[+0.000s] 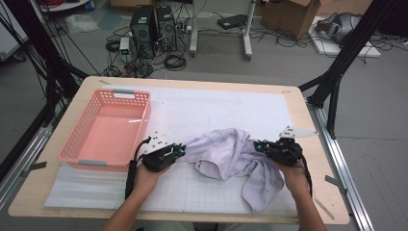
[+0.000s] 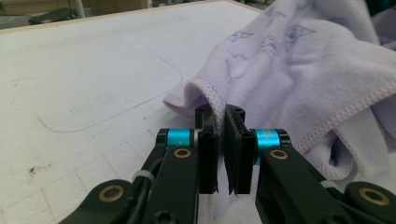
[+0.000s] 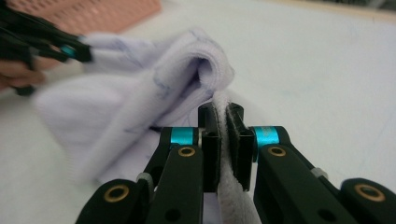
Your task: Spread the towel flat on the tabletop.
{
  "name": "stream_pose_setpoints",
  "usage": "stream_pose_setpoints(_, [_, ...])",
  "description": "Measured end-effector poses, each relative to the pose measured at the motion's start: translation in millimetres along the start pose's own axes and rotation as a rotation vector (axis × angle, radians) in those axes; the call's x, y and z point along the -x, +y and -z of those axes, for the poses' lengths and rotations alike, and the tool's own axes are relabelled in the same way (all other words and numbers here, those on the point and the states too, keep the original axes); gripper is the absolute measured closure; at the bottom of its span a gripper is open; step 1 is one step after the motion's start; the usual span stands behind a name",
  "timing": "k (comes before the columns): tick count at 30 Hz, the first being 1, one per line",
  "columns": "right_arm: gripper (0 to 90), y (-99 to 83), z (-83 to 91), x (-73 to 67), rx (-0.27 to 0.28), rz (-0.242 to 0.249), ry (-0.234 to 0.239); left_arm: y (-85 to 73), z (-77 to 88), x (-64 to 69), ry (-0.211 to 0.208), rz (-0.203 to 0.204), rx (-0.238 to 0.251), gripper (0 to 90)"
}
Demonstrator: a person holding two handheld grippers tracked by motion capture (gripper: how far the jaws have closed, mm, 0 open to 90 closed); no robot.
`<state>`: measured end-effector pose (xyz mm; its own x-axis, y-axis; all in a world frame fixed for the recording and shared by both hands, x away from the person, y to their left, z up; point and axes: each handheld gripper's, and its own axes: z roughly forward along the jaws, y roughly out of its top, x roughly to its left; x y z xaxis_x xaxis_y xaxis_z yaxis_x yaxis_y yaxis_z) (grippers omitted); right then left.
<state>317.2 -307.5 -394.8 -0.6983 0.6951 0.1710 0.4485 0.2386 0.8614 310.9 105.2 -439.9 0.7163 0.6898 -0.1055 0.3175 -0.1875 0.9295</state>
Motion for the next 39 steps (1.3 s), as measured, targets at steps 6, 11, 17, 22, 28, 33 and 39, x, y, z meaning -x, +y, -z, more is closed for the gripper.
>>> stream_pose_setpoints(6, [85.5,3.1,2.6,-41.9,-0.044,0.144,0.126,-0.1,-0.7,-0.1,0.005,-0.001,0.003,82.2])
stream_pose_setpoints(11, [85.5,-3.5,-8.1,-64.4,-0.095,0.202,0.177,-0.2,0.7,-1.4,0.015,0.001,0.004,82.1])
stream_pose_setpoints(17, [85.7,-24.7,-25.5,-95.9,-0.253,0.311,0.309,-0.7,1.5,-4.4,0.027,0.017,0.002,79.0])
stream_pose_setpoints(22, [85.3,-30.5,-18.1,-108.7,-0.332,0.372,0.365,-1.5,-1.9,-2.8,0.026,0.038,-0.015,63.3])
stream_pose_setpoints(28, [85.3,-28.4,-7.1,-109.1,-0.347,0.381,0.365,-4.0,-9.6,0.2,-0.006,0.051,-0.068,54.8])
stream_pose_setpoints(33, [67.0,-21.6,-3.0,-102.9,-0.282,0.356,0.332,-4.7,-9.4,4.4,0.003,-0.017,-0.087,86.5])
stream_pose_setpoints(39, [62.4,5.6,12.6,-77.4,-0.143,0.324,0.21,-4.9,-9.1,3.6,0.003,-0.024,-0.09,86.6])
